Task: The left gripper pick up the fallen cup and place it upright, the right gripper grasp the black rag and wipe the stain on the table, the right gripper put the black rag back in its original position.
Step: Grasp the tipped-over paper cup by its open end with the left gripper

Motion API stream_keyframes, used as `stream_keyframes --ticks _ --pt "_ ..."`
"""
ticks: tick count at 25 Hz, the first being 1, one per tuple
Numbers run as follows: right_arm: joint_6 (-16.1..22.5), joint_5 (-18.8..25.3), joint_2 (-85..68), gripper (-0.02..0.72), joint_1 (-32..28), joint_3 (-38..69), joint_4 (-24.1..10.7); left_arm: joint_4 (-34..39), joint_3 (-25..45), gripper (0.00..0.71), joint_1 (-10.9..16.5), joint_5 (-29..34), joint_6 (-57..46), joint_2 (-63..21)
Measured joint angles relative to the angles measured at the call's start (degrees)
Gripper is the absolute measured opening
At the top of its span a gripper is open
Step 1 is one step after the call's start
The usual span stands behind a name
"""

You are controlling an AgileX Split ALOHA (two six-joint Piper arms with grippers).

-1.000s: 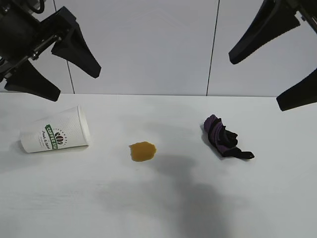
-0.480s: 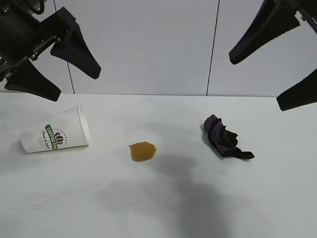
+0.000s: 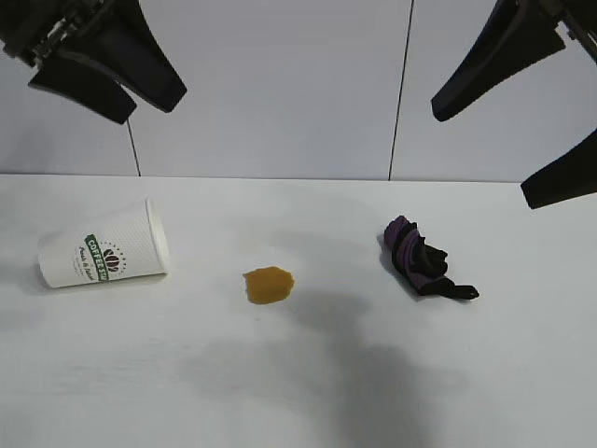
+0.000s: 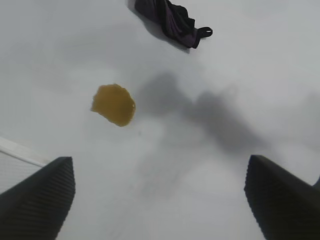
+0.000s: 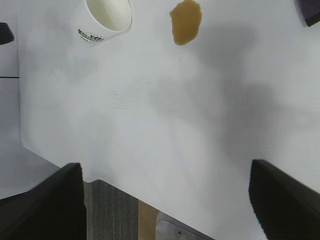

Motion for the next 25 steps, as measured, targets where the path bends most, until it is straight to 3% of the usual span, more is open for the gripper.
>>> stream_keyframes --ticks 5,9,20,25 --pt "0.0 0.0 0.0 0.622 0.0 0.0 0.0 0.6 -0.12 0.663 -0.02 0.13 15.75 0.0" --pt "0.0 0.0 0.0 0.622 0.0 0.0 -0.05 1.15 -0.12 0.663 -0.02 -1.24 20.48 0.0" --pt "0.0 0.0 0.0 0.622 0.0 0.0 -0.11 6.17 -0.12 0.663 -0.02 -8.35 19.82 0.22" --pt "0.0 0.0 0.0 0.622 0.0 0.0 -0.11 15.86 -0.12 0.663 -0.02 -8.54 12.89 0.22"
